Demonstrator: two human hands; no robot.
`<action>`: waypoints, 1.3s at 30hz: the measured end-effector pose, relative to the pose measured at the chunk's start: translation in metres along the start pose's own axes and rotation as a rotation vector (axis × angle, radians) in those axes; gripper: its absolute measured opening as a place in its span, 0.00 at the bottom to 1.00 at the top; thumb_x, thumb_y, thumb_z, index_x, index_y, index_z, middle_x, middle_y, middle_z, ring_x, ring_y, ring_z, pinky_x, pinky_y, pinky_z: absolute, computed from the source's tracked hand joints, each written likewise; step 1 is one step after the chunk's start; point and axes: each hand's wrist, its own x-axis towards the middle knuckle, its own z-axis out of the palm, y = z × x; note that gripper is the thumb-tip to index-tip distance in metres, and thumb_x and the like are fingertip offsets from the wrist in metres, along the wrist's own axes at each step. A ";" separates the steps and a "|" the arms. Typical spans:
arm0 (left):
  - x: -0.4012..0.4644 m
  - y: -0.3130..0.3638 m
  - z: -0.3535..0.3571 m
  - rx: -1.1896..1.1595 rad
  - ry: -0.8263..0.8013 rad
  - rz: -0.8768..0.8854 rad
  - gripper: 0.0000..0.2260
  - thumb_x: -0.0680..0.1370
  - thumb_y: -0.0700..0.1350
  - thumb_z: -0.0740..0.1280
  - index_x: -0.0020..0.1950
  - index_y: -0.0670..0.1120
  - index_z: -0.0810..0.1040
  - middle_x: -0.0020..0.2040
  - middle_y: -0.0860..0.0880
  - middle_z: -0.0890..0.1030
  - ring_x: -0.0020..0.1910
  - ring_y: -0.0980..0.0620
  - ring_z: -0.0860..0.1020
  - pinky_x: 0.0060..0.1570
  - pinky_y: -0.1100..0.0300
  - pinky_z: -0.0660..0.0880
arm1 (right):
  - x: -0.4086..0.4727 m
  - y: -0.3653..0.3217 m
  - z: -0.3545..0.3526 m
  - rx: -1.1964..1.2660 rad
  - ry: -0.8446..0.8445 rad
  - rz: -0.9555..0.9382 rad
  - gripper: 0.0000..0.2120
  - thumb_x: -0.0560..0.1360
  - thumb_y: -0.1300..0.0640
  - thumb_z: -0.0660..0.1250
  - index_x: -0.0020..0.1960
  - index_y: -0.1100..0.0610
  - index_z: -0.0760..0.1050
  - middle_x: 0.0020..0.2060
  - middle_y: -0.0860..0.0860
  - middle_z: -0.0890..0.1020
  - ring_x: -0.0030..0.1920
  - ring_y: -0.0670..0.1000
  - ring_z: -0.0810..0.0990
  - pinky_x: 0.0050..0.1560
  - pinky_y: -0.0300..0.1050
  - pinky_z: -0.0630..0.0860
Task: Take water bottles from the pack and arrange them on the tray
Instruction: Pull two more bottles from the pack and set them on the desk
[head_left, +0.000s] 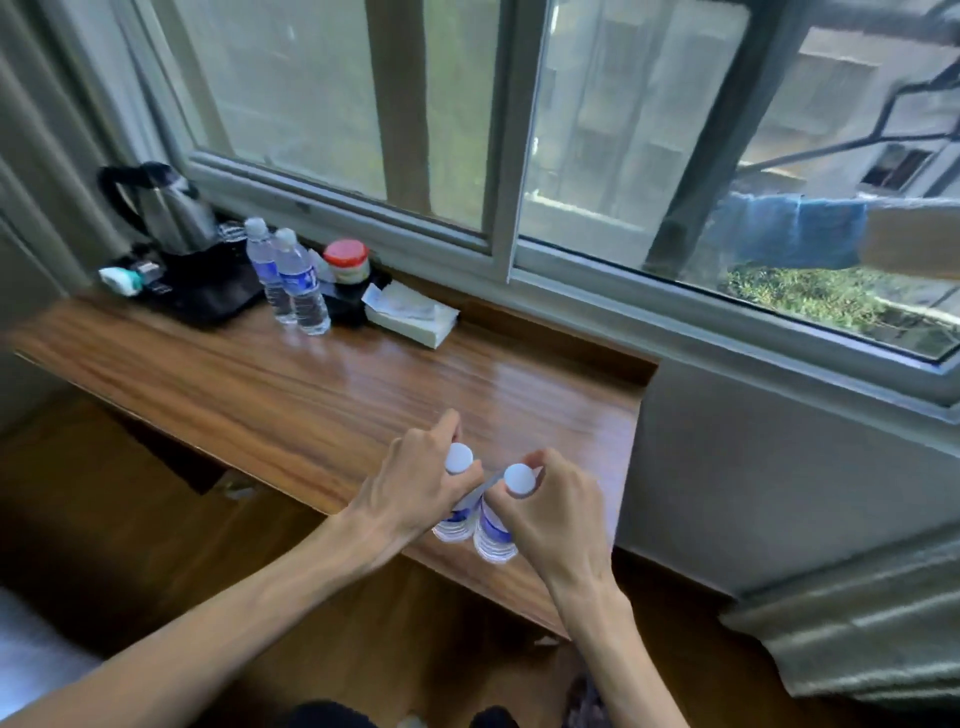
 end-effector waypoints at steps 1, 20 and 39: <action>0.004 -0.013 -0.012 0.002 0.011 -0.020 0.15 0.73 0.53 0.69 0.41 0.50 0.64 0.30 0.49 0.75 0.30 0.48 0.74 0.28 0.52 0.69 | 0.008 -0.013 0.013 0.009 -0.019 -0.013 0.12 0.66 0.47 0.70 0.42 0.55 0.76 0.33 0.49 0.81 0.35 0.51 0.79 0.36 0.51 0.78; 0.139 -0.230 -0.173 0.043 0.111 -0.309 0.14 0.75 0.53 0.68 0.41 0.50 0.64 0.32 0.51 0.76 0.30 0.53 0.73 0.26 0.61 0.65 | 0.162 -0.216 0.208 0.190 -0.238 -0.052 0.14 0.64 0.46 0.71 0.37 0.54 0.69 0.28 0.48 0.78 0.28 0.46 0.73 0.28 0.36 0.67; 0.298 -0.372 -0.252 0.025 -0.138 -0.132 0.14 0.74 0.54 0.66 0.46 0.47 0.65 0.43 0.42 0.82 0.45 0.35 0.79 0.44 0.45 0.76 | 0.273 -0.331 0.338 0.121 -0.036 0.245 0.15 0.64 0.44 0.71 0.39 0.53 0.71 0.35 0.49 0.82 0.39 0.55 0.80 0.38 0.45 0.70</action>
